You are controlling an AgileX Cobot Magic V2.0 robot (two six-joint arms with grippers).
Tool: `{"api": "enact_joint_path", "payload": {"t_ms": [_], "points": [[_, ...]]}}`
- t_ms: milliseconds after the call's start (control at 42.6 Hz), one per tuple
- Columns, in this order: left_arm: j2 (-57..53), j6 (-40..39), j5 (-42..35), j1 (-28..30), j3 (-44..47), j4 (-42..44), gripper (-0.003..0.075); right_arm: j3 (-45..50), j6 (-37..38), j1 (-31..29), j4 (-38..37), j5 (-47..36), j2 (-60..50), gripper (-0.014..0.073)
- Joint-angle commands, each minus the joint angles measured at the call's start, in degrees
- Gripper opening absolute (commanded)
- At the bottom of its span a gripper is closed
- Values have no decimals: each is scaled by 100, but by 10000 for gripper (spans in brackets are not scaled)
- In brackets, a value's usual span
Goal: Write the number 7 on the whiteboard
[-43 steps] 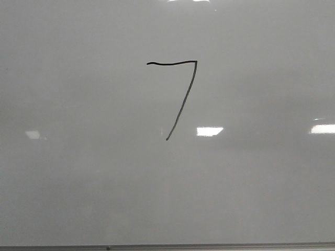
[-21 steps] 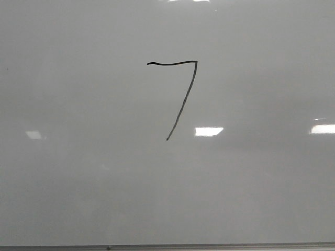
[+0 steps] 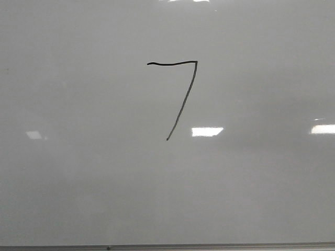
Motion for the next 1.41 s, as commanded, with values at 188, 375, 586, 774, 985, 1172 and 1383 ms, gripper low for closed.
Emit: {"api": "enact_joint_path", "payload": {"t_ms": [188,375,586,774,985,1172,1383], "points": [[-1288,-52,29,-8,-31,-75,34,-156,-19,-41,125,-320,29,-68],[-1643,-52,-28,-8,-31,-75,-20,-156,-19,-41,125,-320,29,-68],[-1643,-52,-28,-8,-31,-75,-20,-156,-19,-41,125,-316,29,-68],[-1643,-52,-28,-8,-31,-75,-20,-156,-19,-41,125,-316,29,-68],[-1699,-71,-146,-8,63,-54,-20,-156,-19,-41,125,-316,29,-68],[-2293,-1335,-316,-354,636,1037,-20,-156,-19,-41,125,-316,29,-68],[-3207,-1597,-702,-666,1758,1123,-20,-156,-19,-41,125,-316,29,-68]]}}
